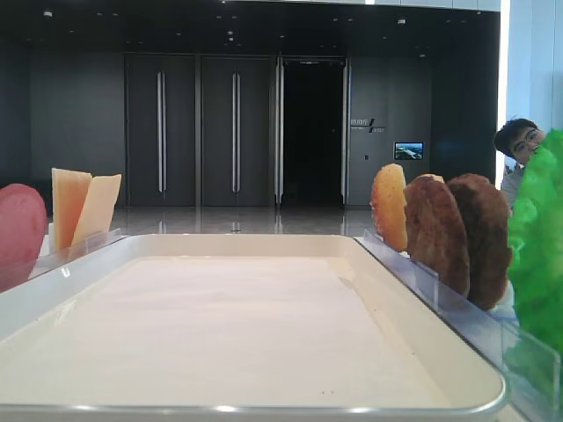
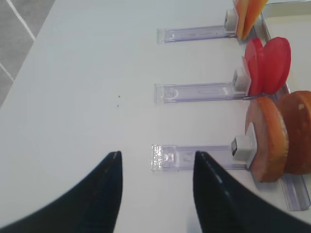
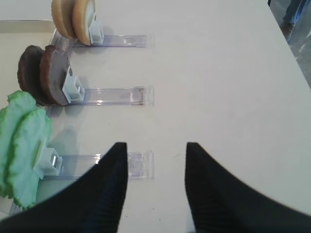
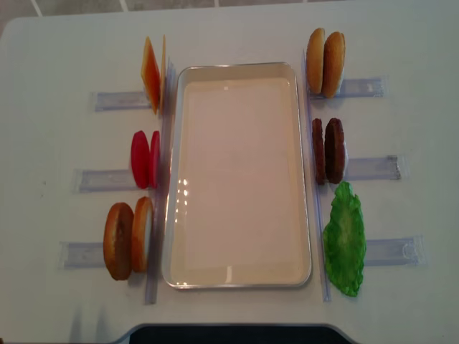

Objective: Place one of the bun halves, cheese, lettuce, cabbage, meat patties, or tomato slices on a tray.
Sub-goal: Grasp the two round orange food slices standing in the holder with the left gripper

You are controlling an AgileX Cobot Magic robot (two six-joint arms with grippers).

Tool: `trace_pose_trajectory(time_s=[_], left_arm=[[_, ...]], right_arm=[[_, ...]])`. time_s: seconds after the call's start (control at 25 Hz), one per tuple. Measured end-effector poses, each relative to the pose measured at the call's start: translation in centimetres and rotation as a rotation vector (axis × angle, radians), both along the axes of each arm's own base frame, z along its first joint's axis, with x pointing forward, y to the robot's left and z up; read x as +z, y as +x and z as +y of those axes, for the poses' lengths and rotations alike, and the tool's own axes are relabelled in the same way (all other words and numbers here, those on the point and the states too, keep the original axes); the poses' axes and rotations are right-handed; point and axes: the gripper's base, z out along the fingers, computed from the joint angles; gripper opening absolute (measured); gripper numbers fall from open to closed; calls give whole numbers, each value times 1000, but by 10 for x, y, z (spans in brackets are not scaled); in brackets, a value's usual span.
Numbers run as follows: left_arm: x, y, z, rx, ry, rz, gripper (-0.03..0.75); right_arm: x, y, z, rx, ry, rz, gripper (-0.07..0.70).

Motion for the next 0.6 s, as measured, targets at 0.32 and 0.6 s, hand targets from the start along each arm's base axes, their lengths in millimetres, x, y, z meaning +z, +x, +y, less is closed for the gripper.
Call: trace_pose_trajectory(time_s=[0.32, 0.6], left_arm=[[0, 0, 0, 0, 0, 0, 366], [2, 1, 0, 13, -24, 16, 366]], right_arm=[[0, 0, 0, 0, 1, 0, 302], [0, 0, 0, 0, 1, 0, 300]])
